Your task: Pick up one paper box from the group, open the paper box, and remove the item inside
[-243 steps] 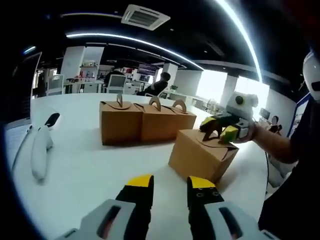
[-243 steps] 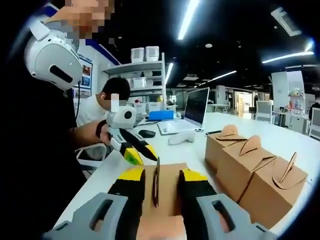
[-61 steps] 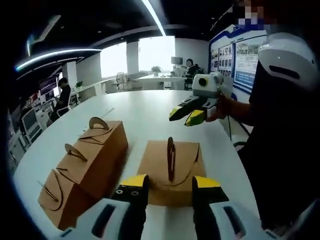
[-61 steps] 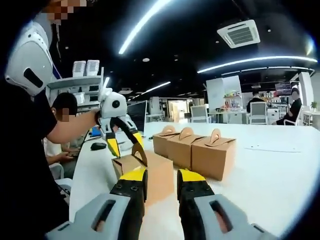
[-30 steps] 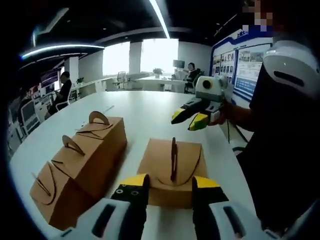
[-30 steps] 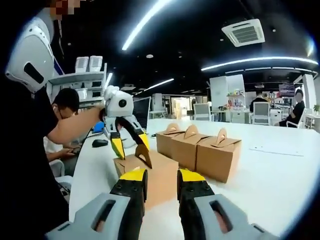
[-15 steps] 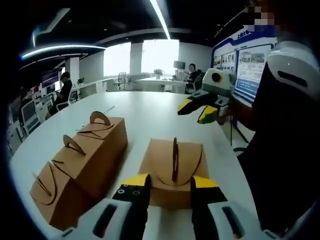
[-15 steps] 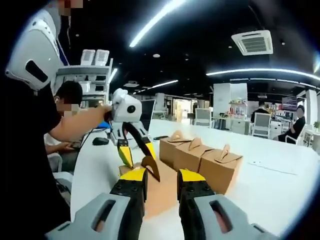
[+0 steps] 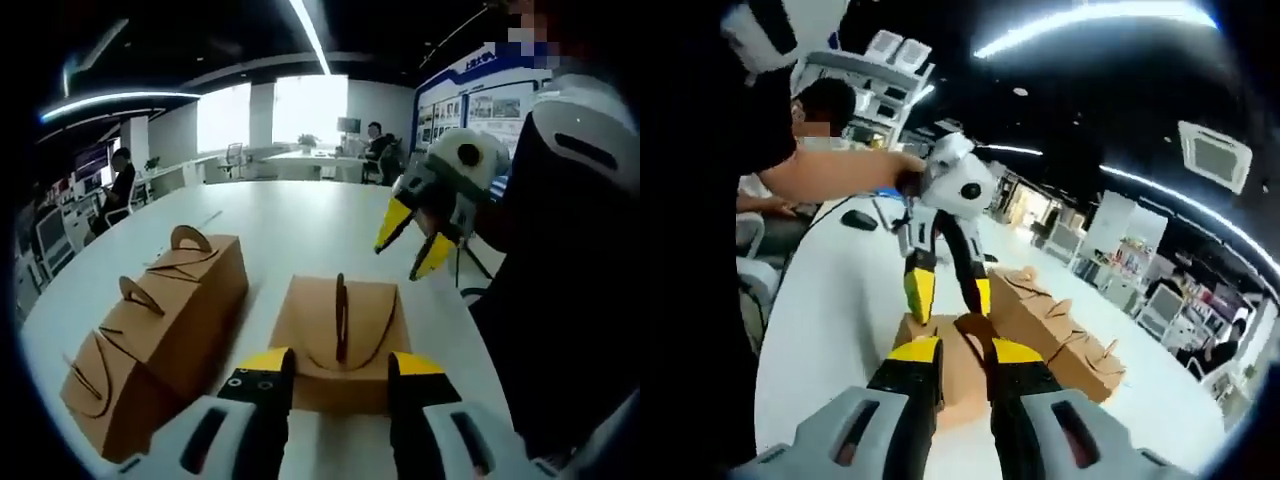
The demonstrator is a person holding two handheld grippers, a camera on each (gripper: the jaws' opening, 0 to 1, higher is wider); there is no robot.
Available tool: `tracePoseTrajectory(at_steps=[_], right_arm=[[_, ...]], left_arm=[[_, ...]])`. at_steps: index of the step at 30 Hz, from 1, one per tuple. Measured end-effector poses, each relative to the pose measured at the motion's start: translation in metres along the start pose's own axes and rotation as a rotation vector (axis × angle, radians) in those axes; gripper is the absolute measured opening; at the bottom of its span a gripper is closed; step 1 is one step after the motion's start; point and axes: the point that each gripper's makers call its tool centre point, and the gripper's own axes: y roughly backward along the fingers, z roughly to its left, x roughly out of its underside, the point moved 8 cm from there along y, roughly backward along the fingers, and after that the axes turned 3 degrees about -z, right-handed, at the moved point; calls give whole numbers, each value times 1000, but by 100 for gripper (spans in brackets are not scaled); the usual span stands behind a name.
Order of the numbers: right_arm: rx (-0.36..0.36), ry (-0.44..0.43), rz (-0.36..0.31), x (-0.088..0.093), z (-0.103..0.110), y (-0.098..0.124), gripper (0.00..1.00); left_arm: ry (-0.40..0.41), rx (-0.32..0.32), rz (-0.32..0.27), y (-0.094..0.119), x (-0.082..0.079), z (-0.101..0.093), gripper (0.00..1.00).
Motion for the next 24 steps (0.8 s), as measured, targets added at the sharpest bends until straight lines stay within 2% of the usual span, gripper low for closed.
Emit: tracePoseTrajectory(at_steps=[5,9,16,24], right_arm=[[-2,124,66,-2,5,-11,19],[-8,178,93,-3,8,-16,19],[-30,201,119,-1,13,-22,19],[-19,227,151,-1,12,-23,19]], left_arm=[[-16,-7,31,-1,-3,-2,40],[-16,10,12,-1,0,0,40],[-17,20,-16,-1,1,1,40],[-20,28,-31,-2,2,1,40]])
